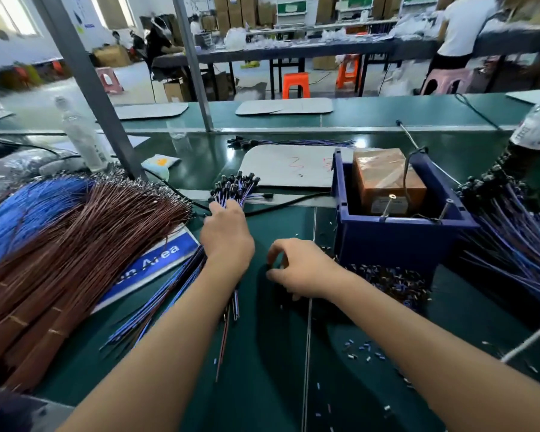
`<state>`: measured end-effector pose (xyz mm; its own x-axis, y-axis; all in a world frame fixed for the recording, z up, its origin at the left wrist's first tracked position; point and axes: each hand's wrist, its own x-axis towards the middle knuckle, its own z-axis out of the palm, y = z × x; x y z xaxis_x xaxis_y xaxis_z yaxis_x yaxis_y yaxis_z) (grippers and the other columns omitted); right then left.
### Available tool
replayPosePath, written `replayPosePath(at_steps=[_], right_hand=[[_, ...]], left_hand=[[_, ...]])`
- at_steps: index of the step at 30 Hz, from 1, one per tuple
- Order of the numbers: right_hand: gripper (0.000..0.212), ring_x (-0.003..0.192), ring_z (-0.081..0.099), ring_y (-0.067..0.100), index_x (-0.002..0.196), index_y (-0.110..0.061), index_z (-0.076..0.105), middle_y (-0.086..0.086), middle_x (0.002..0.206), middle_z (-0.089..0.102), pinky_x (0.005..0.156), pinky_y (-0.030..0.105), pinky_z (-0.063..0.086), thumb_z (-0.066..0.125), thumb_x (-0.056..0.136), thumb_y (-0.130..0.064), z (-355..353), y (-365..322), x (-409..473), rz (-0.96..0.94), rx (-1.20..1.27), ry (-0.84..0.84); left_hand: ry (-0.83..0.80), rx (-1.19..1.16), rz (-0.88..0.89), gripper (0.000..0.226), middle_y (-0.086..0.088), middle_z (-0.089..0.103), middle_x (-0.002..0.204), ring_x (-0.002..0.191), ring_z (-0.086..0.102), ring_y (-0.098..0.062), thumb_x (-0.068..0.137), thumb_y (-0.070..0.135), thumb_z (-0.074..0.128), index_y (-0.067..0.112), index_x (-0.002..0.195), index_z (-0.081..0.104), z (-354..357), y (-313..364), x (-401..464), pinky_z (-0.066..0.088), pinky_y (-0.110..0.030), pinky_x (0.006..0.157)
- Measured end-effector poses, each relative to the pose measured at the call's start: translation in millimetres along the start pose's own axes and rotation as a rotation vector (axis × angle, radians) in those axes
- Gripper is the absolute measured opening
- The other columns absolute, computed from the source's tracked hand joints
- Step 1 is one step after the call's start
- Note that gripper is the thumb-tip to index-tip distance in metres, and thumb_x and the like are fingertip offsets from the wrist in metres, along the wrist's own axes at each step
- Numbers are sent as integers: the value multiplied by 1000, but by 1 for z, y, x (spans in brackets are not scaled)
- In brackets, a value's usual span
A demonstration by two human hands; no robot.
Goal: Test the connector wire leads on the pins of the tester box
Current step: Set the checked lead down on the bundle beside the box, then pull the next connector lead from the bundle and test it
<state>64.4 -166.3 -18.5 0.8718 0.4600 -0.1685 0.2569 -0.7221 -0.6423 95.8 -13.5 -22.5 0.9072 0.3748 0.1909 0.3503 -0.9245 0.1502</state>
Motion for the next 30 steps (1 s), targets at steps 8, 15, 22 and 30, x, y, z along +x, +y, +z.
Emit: replayPosePath(at_steps=[8,15,22,30], right_hand=[[21,96,74,36,121,-15,54,14,99,75,92,36,56,52,103,-23,5,-15,19,69,-155,32],[29,97,74,39,125,-7,45,20,100,76,94,42,55,43,108,-31,12,-14,27,145,-72,165],[36,61,63,29,114,-12,57,18,93,57,58,35,58,36,113,-42,8,-9,13,170,1040,41],[34,56,62,15,114,-16,64,3,72,65,72,39,59,43,111,-43,-17,-14,-12,-40,1273,-150]], left_hand=[[1,108,-17,35,-18,51,133,125,47,-35,95,17,56,6,128,58,9,3,7,49,-40,93],[53,-177,-17,28,-20,63,121,119,52,-37,98,23,48,4,113,63,8,16,3,32,-43,103],[-201,-1575,-343,20,-8,79,85,64,70,-20,100,12,34,6,112,49,-8,42,-17,54,-29,51],[-3,-2279,-327,29,-8,66,72,58,58,-15,96,-13,33,8,112,44,-67,69,-8,47,-22,53]])
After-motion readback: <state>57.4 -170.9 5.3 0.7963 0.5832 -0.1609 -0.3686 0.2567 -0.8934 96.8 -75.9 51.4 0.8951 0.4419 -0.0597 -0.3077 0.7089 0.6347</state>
